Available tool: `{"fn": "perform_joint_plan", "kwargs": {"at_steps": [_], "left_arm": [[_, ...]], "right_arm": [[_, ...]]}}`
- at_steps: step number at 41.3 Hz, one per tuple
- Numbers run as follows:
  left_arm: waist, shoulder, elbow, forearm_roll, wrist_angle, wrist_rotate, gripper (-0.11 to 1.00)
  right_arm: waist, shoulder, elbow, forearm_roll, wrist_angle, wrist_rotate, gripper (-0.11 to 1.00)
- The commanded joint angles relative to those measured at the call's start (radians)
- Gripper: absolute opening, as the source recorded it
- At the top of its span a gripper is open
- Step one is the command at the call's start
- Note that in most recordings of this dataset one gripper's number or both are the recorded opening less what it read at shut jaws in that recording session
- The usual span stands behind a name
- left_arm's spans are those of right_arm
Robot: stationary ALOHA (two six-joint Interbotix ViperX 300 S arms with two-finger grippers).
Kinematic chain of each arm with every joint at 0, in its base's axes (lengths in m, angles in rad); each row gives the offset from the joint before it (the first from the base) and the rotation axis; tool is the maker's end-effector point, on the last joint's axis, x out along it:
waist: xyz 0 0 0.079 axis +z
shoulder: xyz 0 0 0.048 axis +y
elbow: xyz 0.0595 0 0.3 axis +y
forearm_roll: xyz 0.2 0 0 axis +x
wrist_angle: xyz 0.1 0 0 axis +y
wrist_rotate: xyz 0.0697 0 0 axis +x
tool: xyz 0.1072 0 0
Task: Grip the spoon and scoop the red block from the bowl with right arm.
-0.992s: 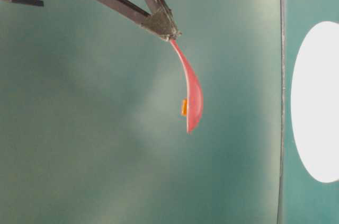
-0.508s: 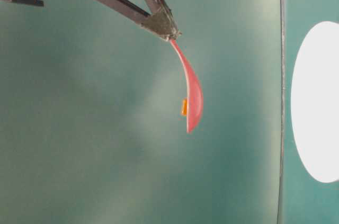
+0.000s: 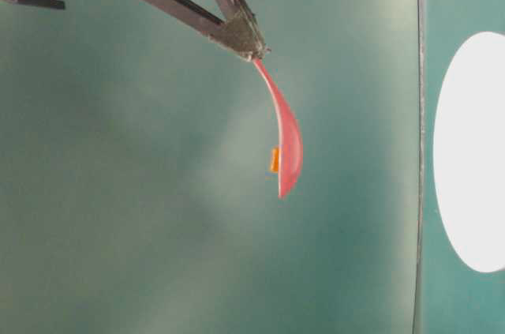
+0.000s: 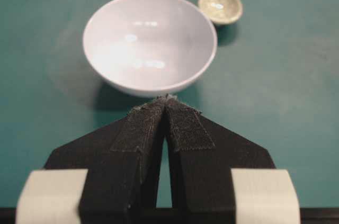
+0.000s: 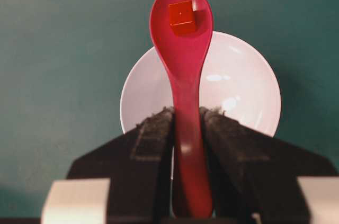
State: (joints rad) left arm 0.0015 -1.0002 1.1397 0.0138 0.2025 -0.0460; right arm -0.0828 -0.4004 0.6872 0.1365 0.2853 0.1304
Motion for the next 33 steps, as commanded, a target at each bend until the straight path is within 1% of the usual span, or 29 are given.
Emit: {"fn": "perform_joint_plan", "kwargs": {"at_steps": [1,33], "left_arm": [[0.000,0.003,-0.031,0.002,-0.009,0.003,-0.01],[0.000,0.003,-0.032,0.002,-0.021,0.003,-0.01]], "right_arm": [[-0.002,-0.017,-0.028,-0.002,-0.005,0.000,0.24],[-0.005,-0.018,-0.023,-0.003,-0.002,-0.002,0.24]]}}
